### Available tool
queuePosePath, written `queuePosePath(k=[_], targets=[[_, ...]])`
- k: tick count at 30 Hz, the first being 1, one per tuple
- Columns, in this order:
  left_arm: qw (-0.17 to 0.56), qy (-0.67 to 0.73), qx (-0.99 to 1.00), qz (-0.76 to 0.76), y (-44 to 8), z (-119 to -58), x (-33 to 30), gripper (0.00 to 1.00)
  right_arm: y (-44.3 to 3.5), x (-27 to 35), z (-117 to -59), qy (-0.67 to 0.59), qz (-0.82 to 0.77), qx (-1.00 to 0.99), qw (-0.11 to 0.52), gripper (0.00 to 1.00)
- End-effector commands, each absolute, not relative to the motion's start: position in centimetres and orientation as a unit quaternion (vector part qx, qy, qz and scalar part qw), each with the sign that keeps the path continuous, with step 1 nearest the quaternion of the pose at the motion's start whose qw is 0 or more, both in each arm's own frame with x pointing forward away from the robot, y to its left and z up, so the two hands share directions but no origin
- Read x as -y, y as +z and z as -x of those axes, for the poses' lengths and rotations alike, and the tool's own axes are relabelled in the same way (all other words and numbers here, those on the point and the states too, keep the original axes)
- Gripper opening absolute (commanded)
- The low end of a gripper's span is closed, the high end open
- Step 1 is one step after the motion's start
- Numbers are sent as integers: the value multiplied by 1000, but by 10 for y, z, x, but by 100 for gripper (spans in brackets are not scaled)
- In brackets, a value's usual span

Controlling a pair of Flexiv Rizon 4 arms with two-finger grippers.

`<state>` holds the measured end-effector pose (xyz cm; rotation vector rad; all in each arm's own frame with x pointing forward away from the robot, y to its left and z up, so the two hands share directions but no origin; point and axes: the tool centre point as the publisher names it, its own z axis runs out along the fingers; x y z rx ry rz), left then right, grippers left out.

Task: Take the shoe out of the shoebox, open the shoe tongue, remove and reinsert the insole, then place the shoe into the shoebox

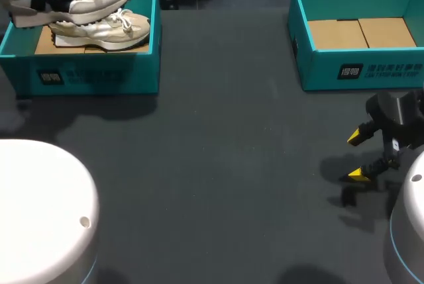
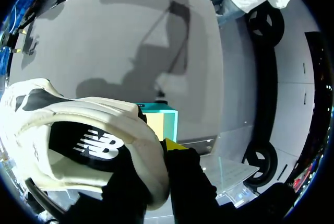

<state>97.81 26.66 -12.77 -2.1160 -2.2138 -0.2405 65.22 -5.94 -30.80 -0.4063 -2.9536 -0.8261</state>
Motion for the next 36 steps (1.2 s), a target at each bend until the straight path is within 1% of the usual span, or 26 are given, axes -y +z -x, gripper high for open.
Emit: queuePosePath(k=[1, 5, 13, 20, 28, 36], targets=[[33, -79, 720, 689, -126, -977, -267, 0, -307, 59, -650, -266, 132, 955, 23, 100], [36, -71, 723, 687, -124, -971, -270, 0, -307, 59, -650, -266, 132, 955, 23, 100], [76, -103, 740, 660, -124, -898, -265, 0, -307, 59, -650, -266, 132, 955, 23, 100], [62, -141, 743, 651, -133, -843, -254, 0, -307, 59, -650, -266, 132, 955, 23, 100], [67, -135, 729, 667, -154, -790, -221, 0, -307, 59, -650, -266, 132, 955, 23, 100], [70, -140, 721, 675, -164, -756, -183, 0, -307, 59, -650, -266, 132, 955, 23, 100]])
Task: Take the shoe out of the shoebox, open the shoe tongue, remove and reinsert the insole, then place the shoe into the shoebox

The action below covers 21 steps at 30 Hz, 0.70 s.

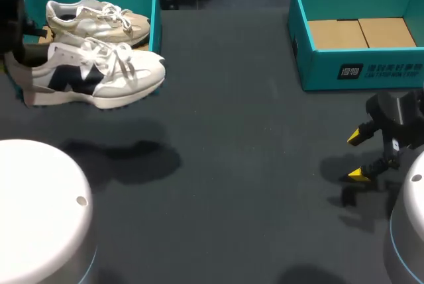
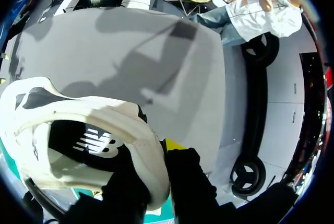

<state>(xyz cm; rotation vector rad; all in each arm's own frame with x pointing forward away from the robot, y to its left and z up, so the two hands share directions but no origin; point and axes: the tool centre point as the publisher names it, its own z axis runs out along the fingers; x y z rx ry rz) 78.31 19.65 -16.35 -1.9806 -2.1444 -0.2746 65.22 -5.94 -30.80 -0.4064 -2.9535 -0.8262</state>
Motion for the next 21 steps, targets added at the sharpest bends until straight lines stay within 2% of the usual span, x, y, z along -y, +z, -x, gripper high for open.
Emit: queuePosePath(k=[1, 16, 21], targets=[[72, -141, 719, 677, -165, -753, -179, 0, -307, 59, -650, -266, 132, 955, 23, 100], [83, -146, 699, 695, -196, -712, -113, 0, -307, 59, -650, -266, 132, 955, 23, 100], [83, -146, 699, 695, -196, -712, -113, 0, -307, 59, -650, -266, 132, 955, 23, 100]])
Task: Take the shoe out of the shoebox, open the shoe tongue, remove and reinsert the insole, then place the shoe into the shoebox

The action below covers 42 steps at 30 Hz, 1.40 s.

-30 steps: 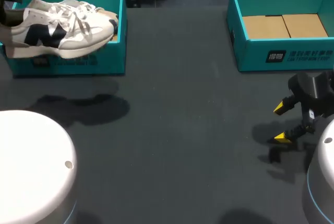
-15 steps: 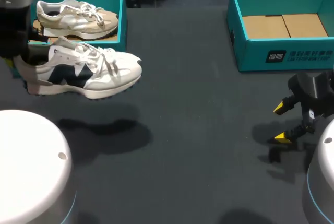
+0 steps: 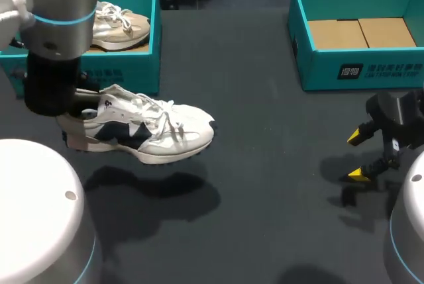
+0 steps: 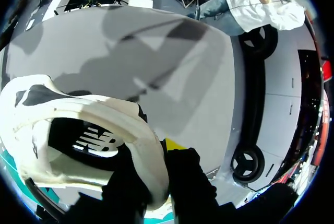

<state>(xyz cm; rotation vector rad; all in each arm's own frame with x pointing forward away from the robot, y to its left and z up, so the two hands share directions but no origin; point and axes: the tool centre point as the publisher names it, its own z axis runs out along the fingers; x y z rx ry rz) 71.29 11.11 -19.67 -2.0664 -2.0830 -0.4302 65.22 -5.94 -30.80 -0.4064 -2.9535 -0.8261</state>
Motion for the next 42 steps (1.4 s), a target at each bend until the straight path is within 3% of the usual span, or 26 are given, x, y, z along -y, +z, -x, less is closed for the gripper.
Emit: queuePosePath(k=[1, 12, 28, 42], targets=[[83, -146, 699, 695, -196, -712, -113, 0, -307, 59, -650, -266, 132, 955, 23, 100], [83, -146, 699, 695, -196, -712, -113, 0, -307, 59, -650, -266, 132, 955, 23, 100], [99, -92, 738, 662, -227, -679, -33, 0, -307, 59, -650, -266, 132, 955, 23, 100], [99, -92, 738, 662, -227, -679, -33, 0, -307, 59, -650, -266, 132, 955, 23, 100]])
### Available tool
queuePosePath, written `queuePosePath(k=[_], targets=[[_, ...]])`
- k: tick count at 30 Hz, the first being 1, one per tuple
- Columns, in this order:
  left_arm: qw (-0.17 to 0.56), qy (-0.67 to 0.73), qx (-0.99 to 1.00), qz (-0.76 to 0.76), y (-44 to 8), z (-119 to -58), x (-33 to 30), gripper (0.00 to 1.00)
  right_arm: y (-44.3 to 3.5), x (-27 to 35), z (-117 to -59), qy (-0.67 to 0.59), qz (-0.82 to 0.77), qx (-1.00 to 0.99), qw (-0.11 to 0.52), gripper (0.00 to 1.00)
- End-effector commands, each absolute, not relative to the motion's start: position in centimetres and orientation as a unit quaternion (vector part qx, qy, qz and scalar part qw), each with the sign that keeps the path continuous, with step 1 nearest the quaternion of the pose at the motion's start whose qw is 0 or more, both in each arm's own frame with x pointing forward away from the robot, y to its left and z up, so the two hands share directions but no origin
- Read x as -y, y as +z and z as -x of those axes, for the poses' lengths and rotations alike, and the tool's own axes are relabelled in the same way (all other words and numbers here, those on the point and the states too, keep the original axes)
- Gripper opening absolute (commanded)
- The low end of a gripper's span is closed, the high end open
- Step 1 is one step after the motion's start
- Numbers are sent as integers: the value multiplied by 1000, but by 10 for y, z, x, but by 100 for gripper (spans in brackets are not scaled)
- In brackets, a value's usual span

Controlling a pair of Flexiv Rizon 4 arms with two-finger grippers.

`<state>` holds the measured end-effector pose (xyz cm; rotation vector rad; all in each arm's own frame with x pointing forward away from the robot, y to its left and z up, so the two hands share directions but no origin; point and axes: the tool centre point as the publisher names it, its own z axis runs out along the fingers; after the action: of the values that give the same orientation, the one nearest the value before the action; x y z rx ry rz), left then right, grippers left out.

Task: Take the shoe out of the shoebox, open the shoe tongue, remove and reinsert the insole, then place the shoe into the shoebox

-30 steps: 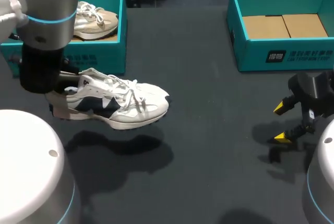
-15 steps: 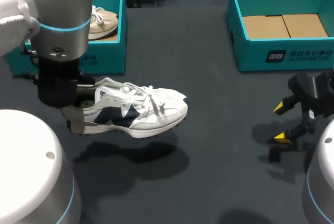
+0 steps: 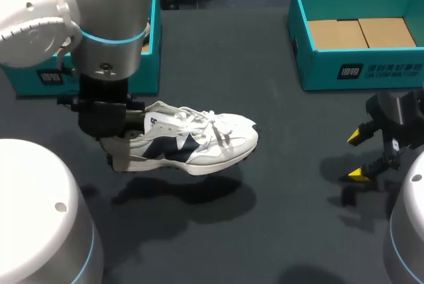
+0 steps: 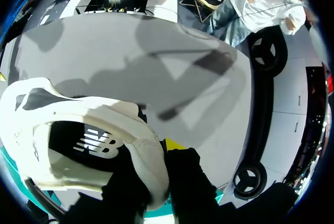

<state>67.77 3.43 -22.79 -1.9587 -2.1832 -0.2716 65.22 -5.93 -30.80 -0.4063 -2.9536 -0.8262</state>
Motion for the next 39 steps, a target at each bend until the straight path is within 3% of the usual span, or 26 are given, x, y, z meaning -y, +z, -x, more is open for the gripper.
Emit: queuePosePath(k=[1, 39], targets=[[99, -92, 738, 662, -227, -679, -33, 0, -307, 59, -650, -266, 132, 955, 23, 100], [125, -145, 716, 671, -338, -686, 96, 0, -307, 59, -650, -266, 132, 955, 23, 100]])
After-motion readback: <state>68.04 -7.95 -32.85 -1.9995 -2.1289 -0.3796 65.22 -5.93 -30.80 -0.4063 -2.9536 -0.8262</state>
